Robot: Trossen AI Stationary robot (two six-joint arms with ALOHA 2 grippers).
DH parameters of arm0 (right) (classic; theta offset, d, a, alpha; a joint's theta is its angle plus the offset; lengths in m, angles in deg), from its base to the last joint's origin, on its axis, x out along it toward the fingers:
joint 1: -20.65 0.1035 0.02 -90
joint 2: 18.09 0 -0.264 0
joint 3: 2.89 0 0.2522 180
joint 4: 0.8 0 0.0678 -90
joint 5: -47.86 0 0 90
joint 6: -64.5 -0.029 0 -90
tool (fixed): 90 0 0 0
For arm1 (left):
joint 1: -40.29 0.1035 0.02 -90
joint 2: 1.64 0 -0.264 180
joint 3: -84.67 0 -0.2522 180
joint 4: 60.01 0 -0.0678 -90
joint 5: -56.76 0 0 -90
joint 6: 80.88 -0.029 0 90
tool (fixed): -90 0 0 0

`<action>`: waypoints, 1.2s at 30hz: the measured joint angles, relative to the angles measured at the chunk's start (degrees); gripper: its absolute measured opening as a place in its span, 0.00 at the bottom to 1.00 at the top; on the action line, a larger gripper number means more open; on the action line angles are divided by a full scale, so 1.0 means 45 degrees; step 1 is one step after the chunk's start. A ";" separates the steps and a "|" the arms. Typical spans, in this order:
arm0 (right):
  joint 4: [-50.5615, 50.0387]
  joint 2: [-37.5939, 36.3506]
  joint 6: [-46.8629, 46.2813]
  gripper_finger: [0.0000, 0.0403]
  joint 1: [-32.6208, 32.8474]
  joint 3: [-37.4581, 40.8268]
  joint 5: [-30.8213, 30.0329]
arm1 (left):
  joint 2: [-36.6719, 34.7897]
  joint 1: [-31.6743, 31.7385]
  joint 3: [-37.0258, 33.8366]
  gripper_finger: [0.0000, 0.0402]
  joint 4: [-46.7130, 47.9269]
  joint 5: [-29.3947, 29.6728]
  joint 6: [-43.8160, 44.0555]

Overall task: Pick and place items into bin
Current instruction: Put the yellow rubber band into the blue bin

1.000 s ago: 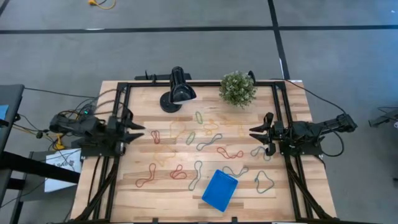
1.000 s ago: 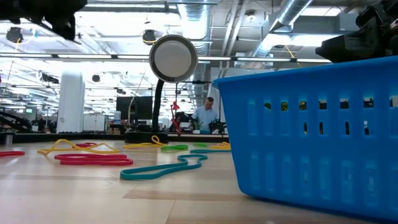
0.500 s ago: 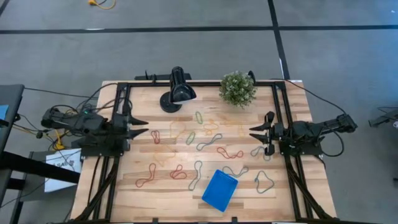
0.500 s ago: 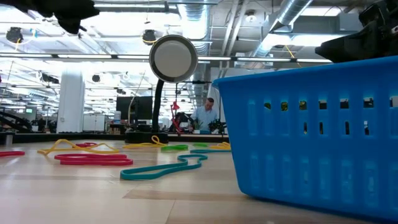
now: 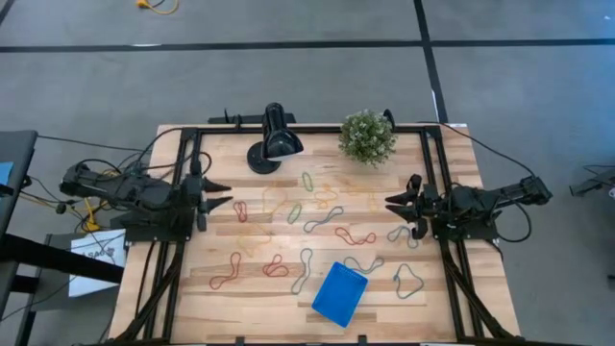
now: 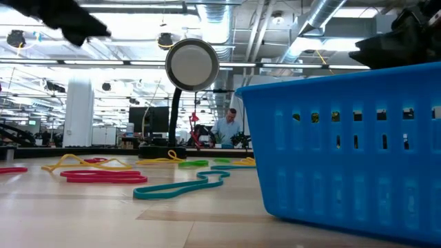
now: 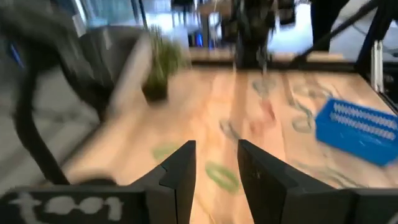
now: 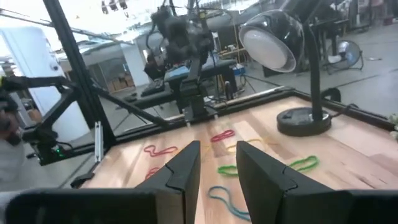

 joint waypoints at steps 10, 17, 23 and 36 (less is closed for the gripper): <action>0.2685 0.0157 0.3524 0.24 -0.0473 -0.0140 0.0402 | 0.3598 -0.0001 -0.0010 0.27 0.0322 -0.1224 0.2208; 0.1697 0.0686 0.2926 0.24 -0.0475 -0.0170 0.0402 | 0.6876 -0.0002 -0.0012 0.27 -0.0593 -0.1140 0.0883; 0.1562 0.0771 0.2897 0.24 -0.0475 -0.0189 0.0402 | 0.8877 0.0083 -0.0015 0.27 -0.1032 -0.1900 0.0329; 0.2083 0.0767 0.2892 0.24 -0.0475 -0.0209 0.0402 | 1.1074 0.3990 0.0457 0.27 -0.2025 -0.6384 -0.4000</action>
